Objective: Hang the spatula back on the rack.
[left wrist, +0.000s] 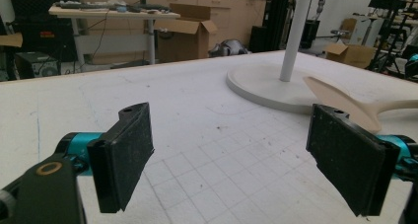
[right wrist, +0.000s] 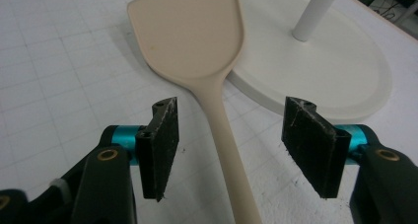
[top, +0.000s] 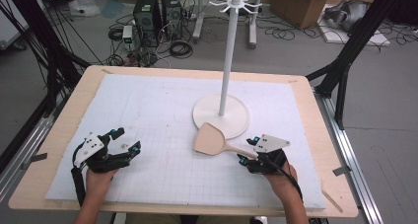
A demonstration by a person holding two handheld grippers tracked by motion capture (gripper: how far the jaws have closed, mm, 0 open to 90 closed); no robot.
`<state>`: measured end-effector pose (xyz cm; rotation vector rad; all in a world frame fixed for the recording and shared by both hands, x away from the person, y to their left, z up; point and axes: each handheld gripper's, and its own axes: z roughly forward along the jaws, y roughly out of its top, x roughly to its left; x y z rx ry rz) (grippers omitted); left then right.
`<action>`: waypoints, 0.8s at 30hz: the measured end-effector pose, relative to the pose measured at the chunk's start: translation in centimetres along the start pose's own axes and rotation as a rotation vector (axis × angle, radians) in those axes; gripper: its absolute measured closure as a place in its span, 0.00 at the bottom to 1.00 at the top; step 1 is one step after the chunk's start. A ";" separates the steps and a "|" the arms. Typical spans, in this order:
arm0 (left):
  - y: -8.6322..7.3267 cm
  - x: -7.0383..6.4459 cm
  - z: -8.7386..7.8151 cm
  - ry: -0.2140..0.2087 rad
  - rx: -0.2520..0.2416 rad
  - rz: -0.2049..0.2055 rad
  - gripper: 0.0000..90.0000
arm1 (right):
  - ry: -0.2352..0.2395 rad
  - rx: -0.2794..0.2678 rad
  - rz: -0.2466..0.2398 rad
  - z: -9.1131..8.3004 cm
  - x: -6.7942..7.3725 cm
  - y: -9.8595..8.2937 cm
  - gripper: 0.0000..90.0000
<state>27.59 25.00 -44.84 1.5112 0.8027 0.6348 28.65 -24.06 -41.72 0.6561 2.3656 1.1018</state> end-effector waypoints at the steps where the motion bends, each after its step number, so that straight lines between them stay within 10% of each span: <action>1: 0.0 0.0 0.0 0.001 -0.003 -0.006 0.20 | 0.003 0.007 -0.001 0.1 0.0 0.0 0.43; 24: -0.2 0.0 0.1 -0.007 0.006 -0.014 0.20 | 0.140 0.169 -0.068 3.0 -2.0 0.5 0.63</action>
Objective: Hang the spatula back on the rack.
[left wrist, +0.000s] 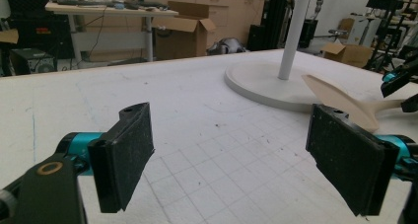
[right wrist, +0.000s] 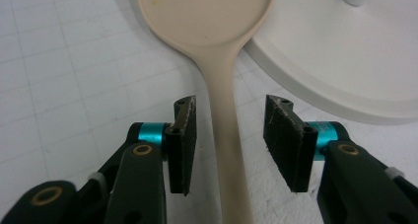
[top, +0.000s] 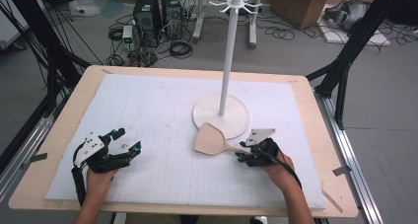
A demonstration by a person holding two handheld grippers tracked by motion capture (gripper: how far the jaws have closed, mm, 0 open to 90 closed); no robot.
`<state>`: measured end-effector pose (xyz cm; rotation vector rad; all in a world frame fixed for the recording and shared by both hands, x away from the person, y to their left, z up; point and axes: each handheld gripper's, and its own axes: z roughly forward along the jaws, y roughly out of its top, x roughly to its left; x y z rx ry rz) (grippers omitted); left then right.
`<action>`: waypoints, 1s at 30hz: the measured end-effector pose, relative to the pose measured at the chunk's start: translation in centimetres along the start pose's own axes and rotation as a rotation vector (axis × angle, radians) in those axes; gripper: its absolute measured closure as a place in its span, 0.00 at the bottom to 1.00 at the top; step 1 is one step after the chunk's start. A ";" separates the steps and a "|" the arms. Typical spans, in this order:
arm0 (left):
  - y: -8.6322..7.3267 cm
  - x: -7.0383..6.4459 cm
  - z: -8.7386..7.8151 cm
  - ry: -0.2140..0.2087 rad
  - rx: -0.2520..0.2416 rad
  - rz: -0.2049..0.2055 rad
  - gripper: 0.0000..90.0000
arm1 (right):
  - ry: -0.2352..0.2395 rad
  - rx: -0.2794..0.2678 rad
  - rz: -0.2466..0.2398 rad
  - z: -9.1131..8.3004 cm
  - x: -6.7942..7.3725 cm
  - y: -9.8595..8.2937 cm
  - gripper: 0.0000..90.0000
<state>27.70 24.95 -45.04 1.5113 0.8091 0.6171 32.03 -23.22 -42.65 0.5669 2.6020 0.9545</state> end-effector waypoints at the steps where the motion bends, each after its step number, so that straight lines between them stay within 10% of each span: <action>1: 0.0 0.0 0.0 0.000 0.001 0.001 0.20 | 0.009 0.007 0.001 0.0 -0.1 0.0 0.64; 12: 0.0 -0.1 0.0 -0.003 0.002 -0.001 0.21 | 0.094 0.049 -0.025 1.0 -1.0 -0.1 0.85; 30: 0.7 -0.9 0.5 -0.062 0.013 0.015 0.23 | 0.109 0.014 -0.062 -0.3 -0.6 1.2 0.87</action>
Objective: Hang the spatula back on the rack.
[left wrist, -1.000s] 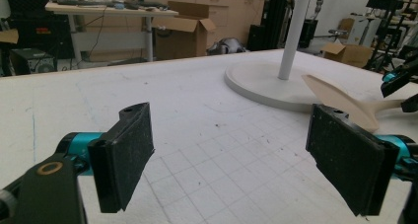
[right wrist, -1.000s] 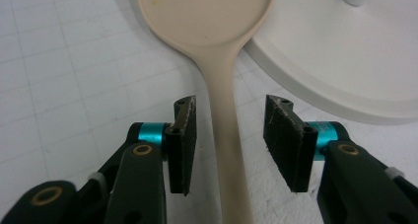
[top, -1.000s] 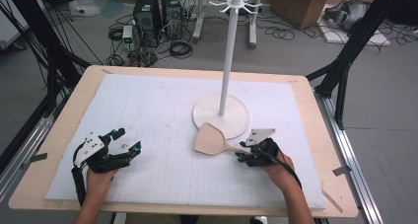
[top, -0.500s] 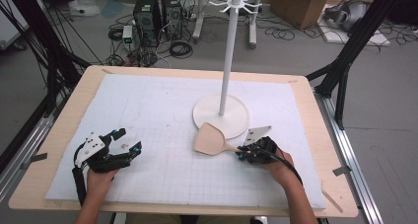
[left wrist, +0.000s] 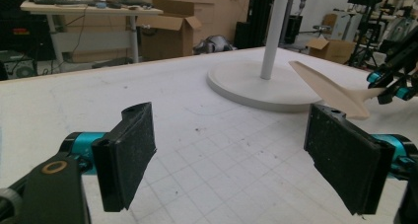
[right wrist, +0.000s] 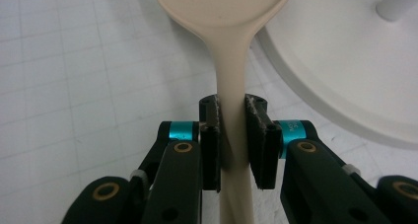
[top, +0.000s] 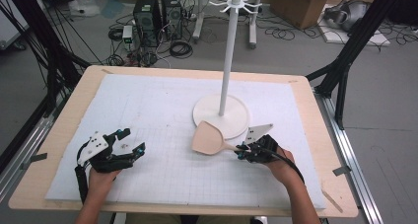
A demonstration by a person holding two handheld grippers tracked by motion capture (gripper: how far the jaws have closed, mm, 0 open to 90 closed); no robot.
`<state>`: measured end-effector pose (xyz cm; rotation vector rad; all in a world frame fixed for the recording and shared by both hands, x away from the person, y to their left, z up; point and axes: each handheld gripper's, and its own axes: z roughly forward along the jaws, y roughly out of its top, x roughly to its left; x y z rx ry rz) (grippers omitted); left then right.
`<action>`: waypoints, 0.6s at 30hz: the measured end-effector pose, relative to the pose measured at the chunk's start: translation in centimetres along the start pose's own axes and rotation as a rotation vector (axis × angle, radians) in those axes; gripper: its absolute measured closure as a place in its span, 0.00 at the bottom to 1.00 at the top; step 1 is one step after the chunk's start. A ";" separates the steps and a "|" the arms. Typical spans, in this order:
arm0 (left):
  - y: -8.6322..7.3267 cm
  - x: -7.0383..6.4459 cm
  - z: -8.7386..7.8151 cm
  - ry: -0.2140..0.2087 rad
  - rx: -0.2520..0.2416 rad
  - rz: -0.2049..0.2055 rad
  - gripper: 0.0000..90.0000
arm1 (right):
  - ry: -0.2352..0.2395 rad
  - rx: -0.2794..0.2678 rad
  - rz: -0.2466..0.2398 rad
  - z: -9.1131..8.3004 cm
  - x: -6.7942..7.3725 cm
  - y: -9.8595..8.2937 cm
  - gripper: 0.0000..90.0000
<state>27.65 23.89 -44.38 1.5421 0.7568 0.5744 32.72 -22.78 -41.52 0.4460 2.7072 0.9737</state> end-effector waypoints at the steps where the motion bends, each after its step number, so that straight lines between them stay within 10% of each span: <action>1: 0.1 -0.1 0.0 -0.007 0.002 0.007 0.23 | 0.000 0.000 0.000 0.0 0.0 0.0 0.87; 18: 4.5 -1.4 2.4 -0.232 0.108 0.139 0.30 | 0.125 0.050 -0.146 0.8 0.7 4.8 0.87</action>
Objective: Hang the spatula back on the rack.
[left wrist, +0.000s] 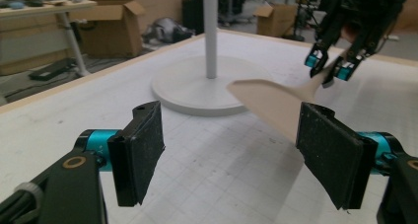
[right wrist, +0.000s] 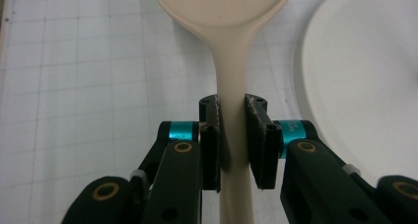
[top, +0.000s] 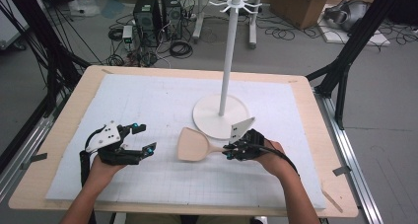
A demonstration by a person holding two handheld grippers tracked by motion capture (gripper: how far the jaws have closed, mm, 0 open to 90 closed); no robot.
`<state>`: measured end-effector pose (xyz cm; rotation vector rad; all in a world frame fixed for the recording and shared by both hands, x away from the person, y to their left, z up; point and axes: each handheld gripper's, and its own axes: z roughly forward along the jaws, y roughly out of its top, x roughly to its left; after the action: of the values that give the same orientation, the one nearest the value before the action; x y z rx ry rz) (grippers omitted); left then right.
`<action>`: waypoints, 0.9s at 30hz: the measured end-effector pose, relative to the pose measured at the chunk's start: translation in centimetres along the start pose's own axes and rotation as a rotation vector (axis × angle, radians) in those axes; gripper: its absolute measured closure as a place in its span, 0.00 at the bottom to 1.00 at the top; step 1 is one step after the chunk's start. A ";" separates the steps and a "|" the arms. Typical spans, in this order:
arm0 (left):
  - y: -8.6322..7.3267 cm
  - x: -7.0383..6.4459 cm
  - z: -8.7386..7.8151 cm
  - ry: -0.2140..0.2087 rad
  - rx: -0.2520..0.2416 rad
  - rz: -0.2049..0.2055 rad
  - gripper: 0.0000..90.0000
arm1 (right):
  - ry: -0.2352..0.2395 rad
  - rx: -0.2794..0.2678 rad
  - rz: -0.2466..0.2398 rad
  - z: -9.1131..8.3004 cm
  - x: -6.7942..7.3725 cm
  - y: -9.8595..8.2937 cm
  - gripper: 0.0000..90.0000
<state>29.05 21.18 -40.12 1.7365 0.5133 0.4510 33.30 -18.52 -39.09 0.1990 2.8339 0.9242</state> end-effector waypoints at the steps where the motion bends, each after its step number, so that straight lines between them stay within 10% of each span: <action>1: 0.4 0.0 0.2 -0.015 0.015 0.018 0.30 | 0.010 0.000 -0.009 0.1 0.0 0.3 0.87; 27: 4.3 -2.5 5.6 -0.278 0.322 0.187 0.44 | 0.128 0.057 -0.164 3.4 1.0 6.7 0.87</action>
<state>30.53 14.42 -37.19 2.1290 0.2316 0.2590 33.45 -11.01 -37.98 -0.0886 2.9405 0.8518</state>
